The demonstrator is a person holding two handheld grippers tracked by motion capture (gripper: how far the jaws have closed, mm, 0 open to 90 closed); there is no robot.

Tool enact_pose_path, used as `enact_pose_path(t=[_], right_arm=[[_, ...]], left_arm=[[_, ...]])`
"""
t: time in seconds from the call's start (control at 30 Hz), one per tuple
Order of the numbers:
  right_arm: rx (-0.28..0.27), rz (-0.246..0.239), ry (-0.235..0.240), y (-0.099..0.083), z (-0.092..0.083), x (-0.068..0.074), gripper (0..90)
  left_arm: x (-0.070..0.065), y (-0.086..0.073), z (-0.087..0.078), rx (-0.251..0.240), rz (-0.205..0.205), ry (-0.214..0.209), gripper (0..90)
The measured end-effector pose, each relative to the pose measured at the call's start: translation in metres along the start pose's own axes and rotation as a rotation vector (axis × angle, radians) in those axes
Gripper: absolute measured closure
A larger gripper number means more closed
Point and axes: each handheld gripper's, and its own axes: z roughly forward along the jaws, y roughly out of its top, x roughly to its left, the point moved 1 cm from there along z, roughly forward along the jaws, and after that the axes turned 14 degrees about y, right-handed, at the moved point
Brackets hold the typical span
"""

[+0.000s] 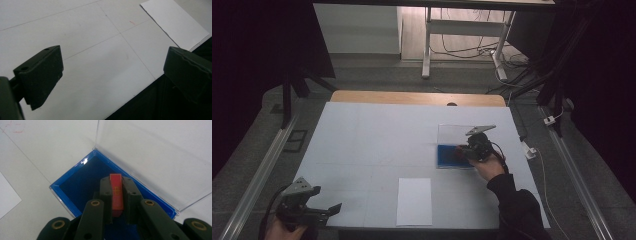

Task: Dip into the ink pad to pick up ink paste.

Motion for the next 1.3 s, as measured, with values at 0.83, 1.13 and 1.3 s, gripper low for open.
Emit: enact_pose_path(t=[0.83, 1.13, 1.3], right_arm=[[-0.032, -0.021, 0.029, 0.002, -0.008, 0.007, 80.4], [-0.049, -0.039, 0.045, 0.001, -0.016, 0.013, 80.4], [-0.066, -0.04, 0.051, 0.001, -0.02, 0.018, 80.4]], left_arm=[[0.0, -0.001, -0.001, -0.006, 0.0, 0.001, 3.1], [0.0, -0.001, -0.001, -0.006, -0.001, 0.0, 3.1], [0.0, -0.001, -0.001, -0.006, -0.001, 0.0, 3.1]])
